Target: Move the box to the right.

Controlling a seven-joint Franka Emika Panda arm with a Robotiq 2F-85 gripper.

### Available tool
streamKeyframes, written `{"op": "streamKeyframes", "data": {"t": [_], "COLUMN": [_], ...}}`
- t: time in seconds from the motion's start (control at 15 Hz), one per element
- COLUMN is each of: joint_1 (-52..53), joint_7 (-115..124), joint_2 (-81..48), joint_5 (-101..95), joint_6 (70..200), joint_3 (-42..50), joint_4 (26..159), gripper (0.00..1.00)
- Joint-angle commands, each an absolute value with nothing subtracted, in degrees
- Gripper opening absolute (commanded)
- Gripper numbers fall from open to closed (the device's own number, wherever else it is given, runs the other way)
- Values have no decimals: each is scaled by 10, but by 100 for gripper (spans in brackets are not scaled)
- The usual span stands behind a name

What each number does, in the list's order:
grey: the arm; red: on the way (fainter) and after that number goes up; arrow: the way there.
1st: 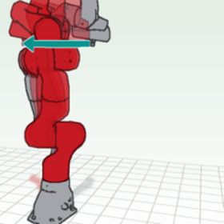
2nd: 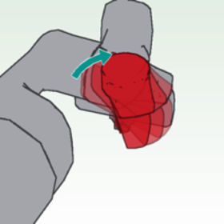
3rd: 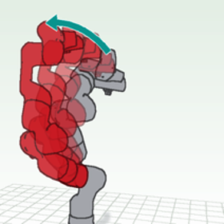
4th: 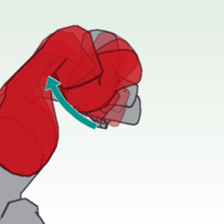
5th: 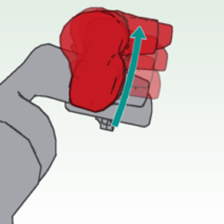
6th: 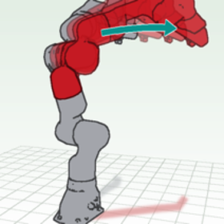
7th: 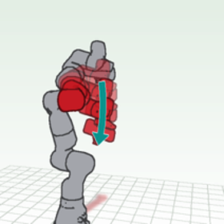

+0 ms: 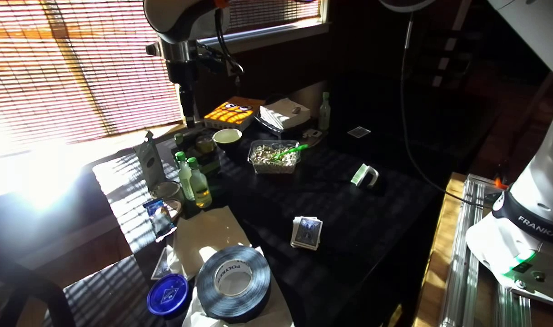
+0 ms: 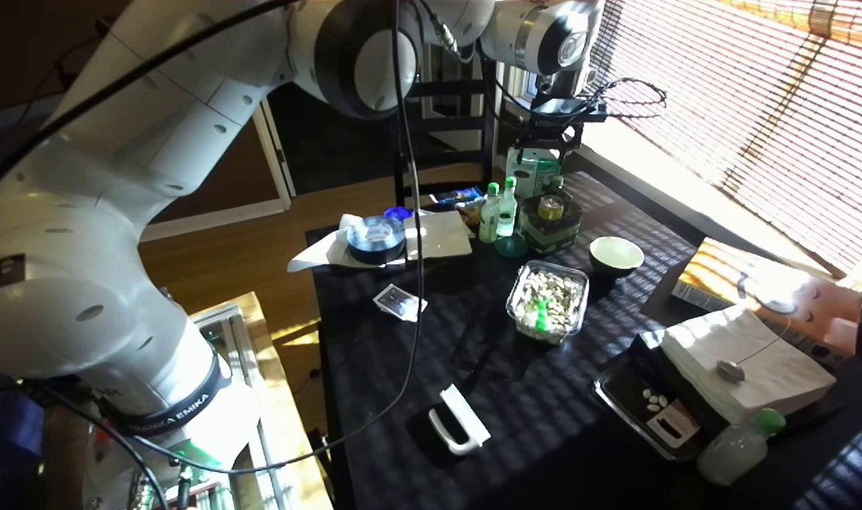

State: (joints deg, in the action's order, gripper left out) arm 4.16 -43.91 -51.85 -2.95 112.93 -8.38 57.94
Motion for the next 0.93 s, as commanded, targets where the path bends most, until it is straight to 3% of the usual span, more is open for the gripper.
{"op": "streamKeyframes", "data": {"t": [0.0, 0.87], "joint_1": [44, 31], "joint_7": [-444, -568], "joint_2": [-521, -625], "joint_5": [-37, -27], "joint_6": [1162, 1235], "joint_3": [-83, -91], "joint_4": [581, 506], "gripper": [100, 100]}}
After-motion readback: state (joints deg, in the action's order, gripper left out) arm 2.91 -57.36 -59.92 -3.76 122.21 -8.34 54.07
